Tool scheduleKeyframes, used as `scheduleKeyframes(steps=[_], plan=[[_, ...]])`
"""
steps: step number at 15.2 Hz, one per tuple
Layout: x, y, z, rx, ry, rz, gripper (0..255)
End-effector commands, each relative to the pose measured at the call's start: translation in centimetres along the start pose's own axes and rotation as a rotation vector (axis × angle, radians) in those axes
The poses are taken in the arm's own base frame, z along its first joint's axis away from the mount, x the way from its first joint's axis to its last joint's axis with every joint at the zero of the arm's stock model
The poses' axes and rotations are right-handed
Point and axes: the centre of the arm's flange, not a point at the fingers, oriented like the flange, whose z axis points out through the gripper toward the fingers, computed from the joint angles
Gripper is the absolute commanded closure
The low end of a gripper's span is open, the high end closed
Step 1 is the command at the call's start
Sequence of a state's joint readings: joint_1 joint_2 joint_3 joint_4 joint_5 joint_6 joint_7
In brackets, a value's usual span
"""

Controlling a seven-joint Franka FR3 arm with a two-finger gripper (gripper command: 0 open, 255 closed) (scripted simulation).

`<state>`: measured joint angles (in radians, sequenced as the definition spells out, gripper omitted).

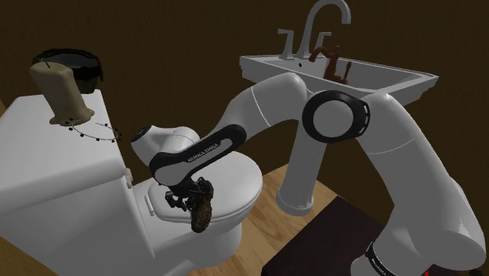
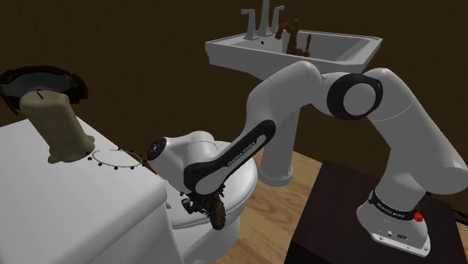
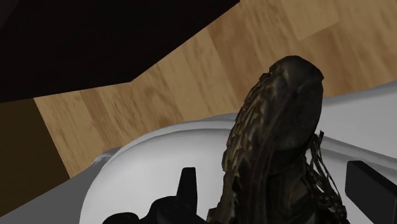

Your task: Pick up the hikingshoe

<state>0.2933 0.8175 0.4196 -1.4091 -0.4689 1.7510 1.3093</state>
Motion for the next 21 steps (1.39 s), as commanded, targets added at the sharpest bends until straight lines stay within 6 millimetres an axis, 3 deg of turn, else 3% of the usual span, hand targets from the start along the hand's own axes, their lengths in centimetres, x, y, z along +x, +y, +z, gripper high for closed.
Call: scheduleKeyframes(steps=[1,4,6,7,16,21], plan=[[0.2,-0.5,1.0,0.0,0.0,0.001,0],[0.2,-1.2,2.7,0.0,0.0,0.001,0],[0.2,-1.2,2.7,0.0,0.0,0.001,0],[0.2,-1.2,2.8,0.0,0.0,0.001,255],[0.2,-1.2,2.7,0.0,0.0,0.001,255],[0.2,-0.2,0.3,0.0,0.0,0.001,255]])
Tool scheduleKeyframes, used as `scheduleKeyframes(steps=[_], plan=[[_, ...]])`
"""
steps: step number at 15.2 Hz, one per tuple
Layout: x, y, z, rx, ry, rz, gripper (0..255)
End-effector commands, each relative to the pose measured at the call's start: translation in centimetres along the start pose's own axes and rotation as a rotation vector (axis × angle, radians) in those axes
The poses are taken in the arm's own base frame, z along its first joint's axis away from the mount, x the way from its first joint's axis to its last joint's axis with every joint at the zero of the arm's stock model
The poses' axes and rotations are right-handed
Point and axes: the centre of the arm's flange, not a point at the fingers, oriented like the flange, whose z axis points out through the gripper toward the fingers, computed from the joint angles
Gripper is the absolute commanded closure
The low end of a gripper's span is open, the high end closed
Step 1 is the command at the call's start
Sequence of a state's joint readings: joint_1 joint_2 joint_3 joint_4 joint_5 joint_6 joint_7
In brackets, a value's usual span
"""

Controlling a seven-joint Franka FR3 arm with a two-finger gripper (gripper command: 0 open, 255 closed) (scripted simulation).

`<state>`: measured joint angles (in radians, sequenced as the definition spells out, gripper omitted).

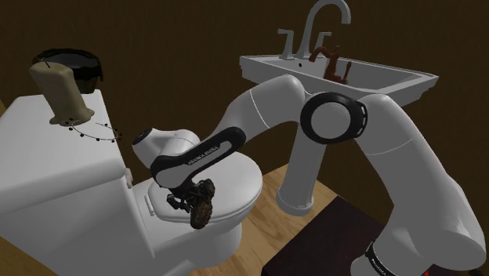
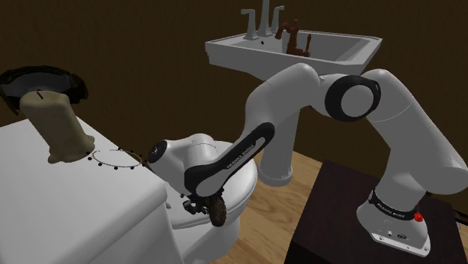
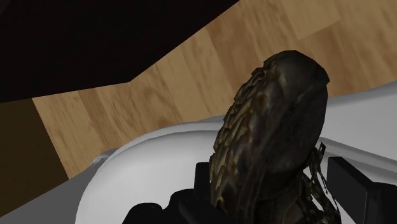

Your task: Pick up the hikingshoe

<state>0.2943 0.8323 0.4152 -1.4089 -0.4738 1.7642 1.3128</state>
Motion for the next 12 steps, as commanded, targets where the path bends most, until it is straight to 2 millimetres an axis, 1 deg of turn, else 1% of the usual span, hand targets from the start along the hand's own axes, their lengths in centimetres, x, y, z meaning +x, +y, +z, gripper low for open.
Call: scheduleKeyframes(steps=[1,10,12], plan=[[0.0,0.3,-1.1,0.0,0.0,0.0,255],[0.0,2.2,-5.4,0.0,0.0,0.0,255],[0.0,2.3,-5.5,0.0,0.0,0.0,255]])
